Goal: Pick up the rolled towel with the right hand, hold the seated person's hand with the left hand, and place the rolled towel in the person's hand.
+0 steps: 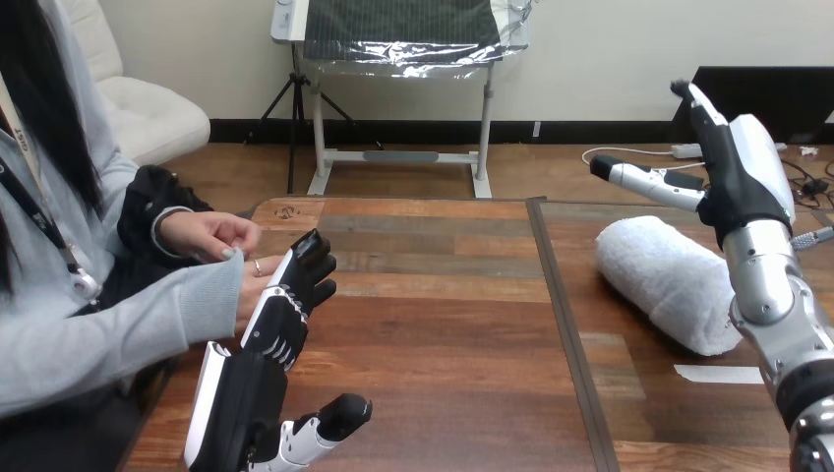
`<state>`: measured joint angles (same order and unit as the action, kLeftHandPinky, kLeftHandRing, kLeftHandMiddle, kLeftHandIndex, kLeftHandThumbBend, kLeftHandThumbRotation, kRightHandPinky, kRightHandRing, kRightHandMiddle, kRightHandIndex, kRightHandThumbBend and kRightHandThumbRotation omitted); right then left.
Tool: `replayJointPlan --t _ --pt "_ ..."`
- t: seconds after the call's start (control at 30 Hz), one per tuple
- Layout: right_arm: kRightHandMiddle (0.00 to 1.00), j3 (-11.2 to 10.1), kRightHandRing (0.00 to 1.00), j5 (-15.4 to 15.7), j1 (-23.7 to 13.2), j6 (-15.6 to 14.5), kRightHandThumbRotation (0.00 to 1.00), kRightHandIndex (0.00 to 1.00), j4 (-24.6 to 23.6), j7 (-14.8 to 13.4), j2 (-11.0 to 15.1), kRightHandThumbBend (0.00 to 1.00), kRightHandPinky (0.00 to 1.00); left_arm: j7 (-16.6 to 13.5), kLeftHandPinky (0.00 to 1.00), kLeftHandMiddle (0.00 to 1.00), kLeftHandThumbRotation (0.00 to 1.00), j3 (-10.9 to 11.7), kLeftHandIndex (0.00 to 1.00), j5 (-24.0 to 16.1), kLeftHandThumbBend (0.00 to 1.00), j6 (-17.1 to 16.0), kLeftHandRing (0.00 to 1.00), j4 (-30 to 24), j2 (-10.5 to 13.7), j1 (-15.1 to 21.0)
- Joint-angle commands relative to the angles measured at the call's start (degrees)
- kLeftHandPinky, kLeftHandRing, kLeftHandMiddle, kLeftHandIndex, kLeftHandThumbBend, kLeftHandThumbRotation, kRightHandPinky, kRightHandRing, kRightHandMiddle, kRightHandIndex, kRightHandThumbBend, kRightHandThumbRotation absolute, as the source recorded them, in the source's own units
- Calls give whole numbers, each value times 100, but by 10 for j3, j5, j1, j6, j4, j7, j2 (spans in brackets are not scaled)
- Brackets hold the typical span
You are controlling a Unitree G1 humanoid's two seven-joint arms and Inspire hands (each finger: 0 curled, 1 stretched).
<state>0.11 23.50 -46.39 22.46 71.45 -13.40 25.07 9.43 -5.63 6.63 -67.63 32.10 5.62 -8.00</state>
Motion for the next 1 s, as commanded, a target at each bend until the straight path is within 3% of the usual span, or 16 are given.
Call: replayJointPlan --t 0.0,0.5,0.97 --pt "97 15 100 9 -119 -30 50 95 27 -15 26 100 89 3 89 93 65 9 92 18 100 -4 91 -22 -11 28" --pt "99 35 100 28 -141 -94 48 96 49 1 33 100 99 12 89 93 63 4 92 36 100 -2 92 -36 -10 19" --pt "100 64 100 55 -152 -153 53 96 61 21 39 100 100 12 88 92 63 7 92 36 100 -8 91 -44 -13 10"
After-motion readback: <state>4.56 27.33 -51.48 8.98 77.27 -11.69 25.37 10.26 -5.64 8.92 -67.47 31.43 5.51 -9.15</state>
